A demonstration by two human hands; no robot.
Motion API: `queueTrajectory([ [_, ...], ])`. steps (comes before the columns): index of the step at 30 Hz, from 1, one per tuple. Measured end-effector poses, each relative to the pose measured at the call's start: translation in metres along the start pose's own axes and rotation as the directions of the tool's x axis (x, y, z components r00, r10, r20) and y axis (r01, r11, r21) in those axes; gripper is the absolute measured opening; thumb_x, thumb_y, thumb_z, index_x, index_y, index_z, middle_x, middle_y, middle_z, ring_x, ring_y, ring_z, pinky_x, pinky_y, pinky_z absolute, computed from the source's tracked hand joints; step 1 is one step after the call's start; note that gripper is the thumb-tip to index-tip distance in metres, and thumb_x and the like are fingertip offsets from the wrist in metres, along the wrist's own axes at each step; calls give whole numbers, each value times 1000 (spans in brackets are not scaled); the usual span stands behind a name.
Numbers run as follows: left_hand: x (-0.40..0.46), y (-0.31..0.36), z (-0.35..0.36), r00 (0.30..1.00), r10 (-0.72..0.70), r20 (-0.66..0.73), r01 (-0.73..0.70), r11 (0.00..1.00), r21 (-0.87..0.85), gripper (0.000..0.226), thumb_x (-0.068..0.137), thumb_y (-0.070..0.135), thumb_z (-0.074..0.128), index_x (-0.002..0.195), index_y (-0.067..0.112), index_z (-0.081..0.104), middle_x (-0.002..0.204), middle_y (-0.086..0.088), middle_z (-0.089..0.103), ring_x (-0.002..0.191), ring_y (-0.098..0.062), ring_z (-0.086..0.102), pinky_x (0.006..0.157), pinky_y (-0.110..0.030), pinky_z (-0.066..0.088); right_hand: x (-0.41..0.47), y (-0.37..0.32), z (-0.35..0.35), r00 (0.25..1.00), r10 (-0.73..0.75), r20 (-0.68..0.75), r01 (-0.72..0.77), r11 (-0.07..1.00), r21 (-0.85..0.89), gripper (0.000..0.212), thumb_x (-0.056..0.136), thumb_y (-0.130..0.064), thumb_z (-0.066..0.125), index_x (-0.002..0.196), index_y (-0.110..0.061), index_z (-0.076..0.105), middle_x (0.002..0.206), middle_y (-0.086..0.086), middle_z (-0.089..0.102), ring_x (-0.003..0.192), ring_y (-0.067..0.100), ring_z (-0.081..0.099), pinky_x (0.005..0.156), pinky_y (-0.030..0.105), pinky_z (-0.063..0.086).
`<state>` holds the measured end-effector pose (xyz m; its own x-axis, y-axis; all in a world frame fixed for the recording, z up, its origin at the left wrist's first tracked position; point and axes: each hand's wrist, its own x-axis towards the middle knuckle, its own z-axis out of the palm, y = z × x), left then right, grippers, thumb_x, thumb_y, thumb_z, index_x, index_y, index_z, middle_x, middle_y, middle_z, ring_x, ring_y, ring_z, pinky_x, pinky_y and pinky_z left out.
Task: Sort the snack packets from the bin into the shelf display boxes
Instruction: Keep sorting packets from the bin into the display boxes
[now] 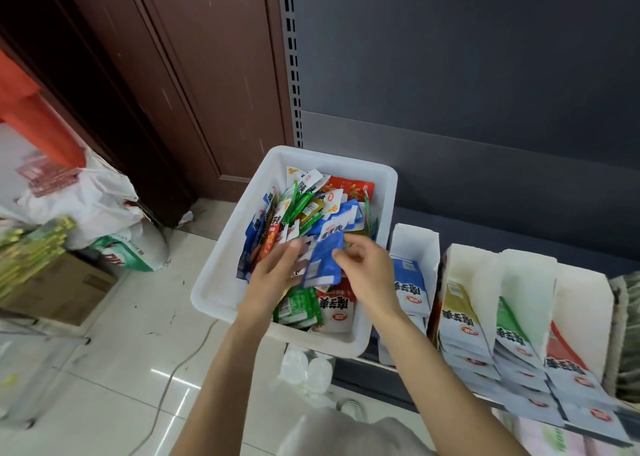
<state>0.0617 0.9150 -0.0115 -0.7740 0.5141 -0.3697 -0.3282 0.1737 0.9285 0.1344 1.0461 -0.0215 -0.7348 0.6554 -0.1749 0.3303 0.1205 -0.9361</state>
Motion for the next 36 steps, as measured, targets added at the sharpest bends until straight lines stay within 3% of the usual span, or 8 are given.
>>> queueTrajectory([
  [4,-2,-2,26,978,-5,208,37,988,-152,52,83,55,54,128,30,53,117,8,67,107,-13,64,88,-34,51,-33,3,-9,908,-416,-49,376,860,-344,23,82,-10,70,105,-16,71,85,-6,69,67,-2,58,65,13,51],
  [8,-4,-8,43,992,29,124,9,955,-297,22,93,21,54,114,23,60,102,-1,72,94,-16,67,72,-27,53,-41,19,-7,802,-598,-6,487,659,-573,25,78,-18,73,103,-17,71,89,-3,71,72,10,64,64,23,54],
  [15,1,-4,42,982,183,49,-182,983,-21,19,98,16,47,107,14,64,97,-8,72,90,-25,69,77,-37,55,-39,8,-50,860,-465,-210,366,849,-381,42,87,-49,55,116,-20,63,101,-6,65,84,0,60,66,22,56],
  [20,3,13,59,860,325,394,-401,907,126,17,95,12,52,105,10,66,94,-7,73,86,-25,70,75,-40,57,-32,-14,-109,943,-330,-51,309,921,-238,80,81,-32,71,136,-55,18,130,-20,48,105,-6,53,76,11,48],
  [24,7,15,92,806,434,403,-547,805,229,11,88,14,65,97,16,71,90,3,73,82,-9,70,73,-30,57,-41,-9,-148,938,-333,-101,270,879,-393,18,83,-25,70,100,-26,63,79,-13,66,67,6,62,57,32,51],
  [29,27,-12,101,700,642,313,-580,256,773,24,77,23,74,101,27,68,91,8,70,87,-16,64,88,-36,49,-49,18,-150,761,-535,-366,247,761,-600,10,89,-16,66,98,-14,68,74,1,70,50,14,57,45,21,39],
  [33,25,-37,92,744,580,332,-562,274,781,33,72,19,78,104,20,68,101,0,66,95,-25,58,83,-36,50,-40,41,-120,774,-524,-357,190,729,-658,12,87,-15,68,97,-20,72,64,-2,68,43,10,47,46,8,27],
  [36,24,-45,88,749,578,323,-557,287,779,35,73,19,77,107,14,67,105,-3,63,96,-25,57,78,-34,52,-32,48,-103,817,-551,-170,252,606,-755,10,82,-12,72,89,-19,73,70,-2,71,53,14,63,51,19,48],
])
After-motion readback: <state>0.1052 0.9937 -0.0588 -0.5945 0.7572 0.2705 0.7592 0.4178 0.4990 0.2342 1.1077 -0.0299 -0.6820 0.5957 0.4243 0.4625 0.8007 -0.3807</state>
